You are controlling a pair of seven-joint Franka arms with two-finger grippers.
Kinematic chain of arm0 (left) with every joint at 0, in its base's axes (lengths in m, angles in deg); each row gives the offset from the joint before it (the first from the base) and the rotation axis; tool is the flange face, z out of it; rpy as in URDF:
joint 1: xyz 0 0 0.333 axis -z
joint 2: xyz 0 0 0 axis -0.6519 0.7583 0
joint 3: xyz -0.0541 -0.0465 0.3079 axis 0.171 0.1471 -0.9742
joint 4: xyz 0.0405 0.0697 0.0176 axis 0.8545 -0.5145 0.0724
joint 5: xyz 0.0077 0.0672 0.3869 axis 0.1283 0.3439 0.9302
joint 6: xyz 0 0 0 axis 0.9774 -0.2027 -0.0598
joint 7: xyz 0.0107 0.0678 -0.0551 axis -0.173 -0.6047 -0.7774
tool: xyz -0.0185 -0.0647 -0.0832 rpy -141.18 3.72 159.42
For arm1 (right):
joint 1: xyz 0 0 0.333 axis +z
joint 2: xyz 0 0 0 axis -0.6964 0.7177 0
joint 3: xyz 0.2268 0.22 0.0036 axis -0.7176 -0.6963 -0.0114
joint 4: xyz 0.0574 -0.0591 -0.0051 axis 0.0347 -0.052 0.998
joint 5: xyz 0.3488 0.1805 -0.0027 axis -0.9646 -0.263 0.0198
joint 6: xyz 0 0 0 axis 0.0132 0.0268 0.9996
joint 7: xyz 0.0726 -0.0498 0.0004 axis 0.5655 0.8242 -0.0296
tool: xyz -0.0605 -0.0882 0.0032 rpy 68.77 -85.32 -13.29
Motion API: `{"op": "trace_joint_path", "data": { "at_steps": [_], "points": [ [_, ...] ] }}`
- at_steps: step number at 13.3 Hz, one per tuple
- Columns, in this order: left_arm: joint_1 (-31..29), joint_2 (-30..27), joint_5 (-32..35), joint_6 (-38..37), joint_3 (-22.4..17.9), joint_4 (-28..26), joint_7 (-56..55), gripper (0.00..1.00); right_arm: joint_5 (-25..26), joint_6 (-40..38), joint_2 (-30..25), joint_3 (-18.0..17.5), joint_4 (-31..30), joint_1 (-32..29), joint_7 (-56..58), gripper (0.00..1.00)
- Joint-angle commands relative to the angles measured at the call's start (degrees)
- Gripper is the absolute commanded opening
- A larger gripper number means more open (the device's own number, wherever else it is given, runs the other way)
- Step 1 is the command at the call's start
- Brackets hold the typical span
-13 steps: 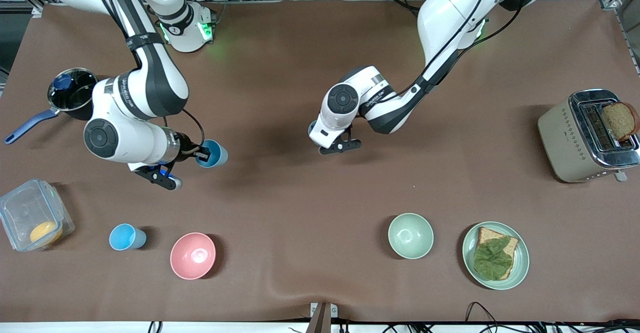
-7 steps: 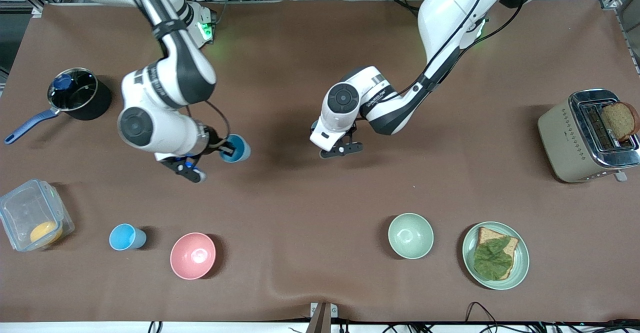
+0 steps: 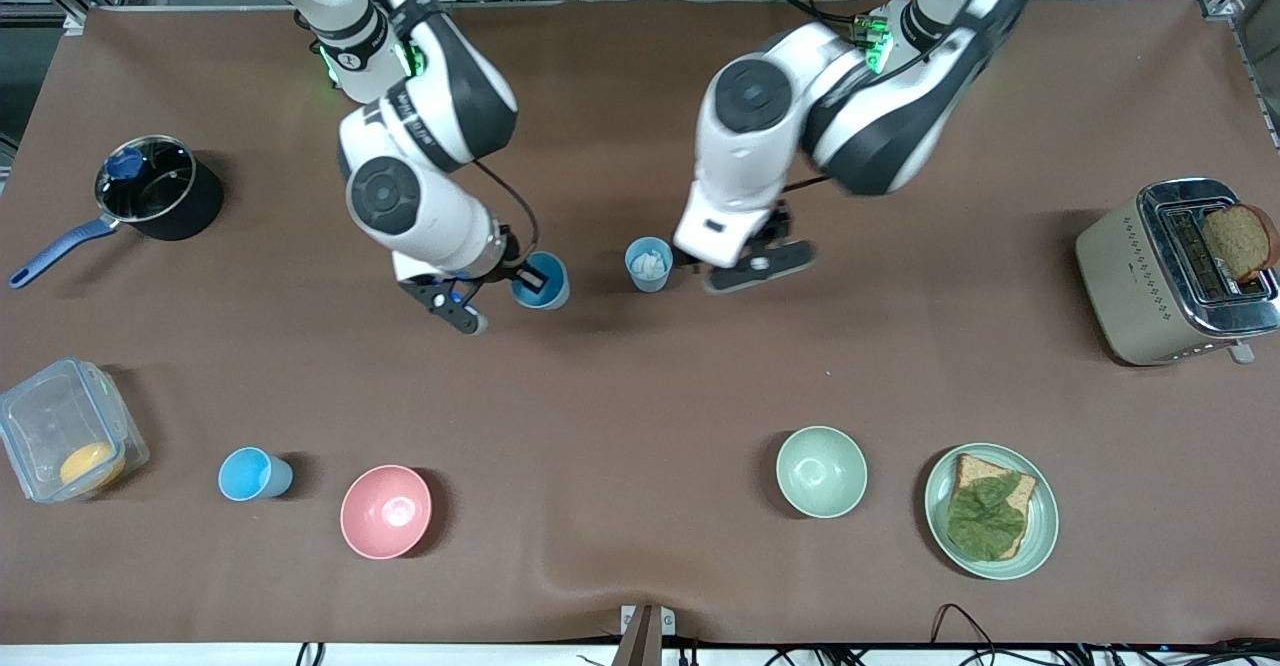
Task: Stack blue cups with both arms
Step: 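Withdraw the left gripper while the right gripper moves its cup over the other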
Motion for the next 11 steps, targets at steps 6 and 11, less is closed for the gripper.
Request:
{"op": "trace_joint_path", "data": {
  "at_steps": [6,11],
  "points": [
    [-25.2,-13.12,-5.13,-7.1,0.14,-1.97,39.5,1.0,-3.08,8.33,4.7,0.75,0.82,9.92,-9.24,0.0],
    [-28.38,-16.2,-7.42,-9.46,-0.3,-1.45,43.76,1.0,-3.08,10.79,6.55,0.75,0.9,11.95,-9.51,0.0]
  ]
}}
